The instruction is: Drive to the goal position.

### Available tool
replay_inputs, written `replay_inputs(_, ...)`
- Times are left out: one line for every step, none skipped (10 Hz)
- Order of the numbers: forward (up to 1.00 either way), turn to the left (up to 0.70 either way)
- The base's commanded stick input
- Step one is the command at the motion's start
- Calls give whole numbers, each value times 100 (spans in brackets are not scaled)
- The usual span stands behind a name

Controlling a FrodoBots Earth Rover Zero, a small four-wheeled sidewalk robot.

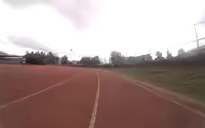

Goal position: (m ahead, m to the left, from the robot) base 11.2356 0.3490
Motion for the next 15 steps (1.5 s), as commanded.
replay_inputs(70,0)
replay_inputs(70,0)
replay_inputs(70,0)
replay_inputs(70,0)
replay_inputs(70,0)
replay_inputs(70,0)
replay_inputs(70,0)
replay_inputs(70,0)
replay_inputs(70,0)
replay_inputs(70,0)
replay_inputs(70,0)
replay_inputs(70,0)
replay_inputs(70,0)
replay_inputs(70,0)
replay_inputs(70,0)
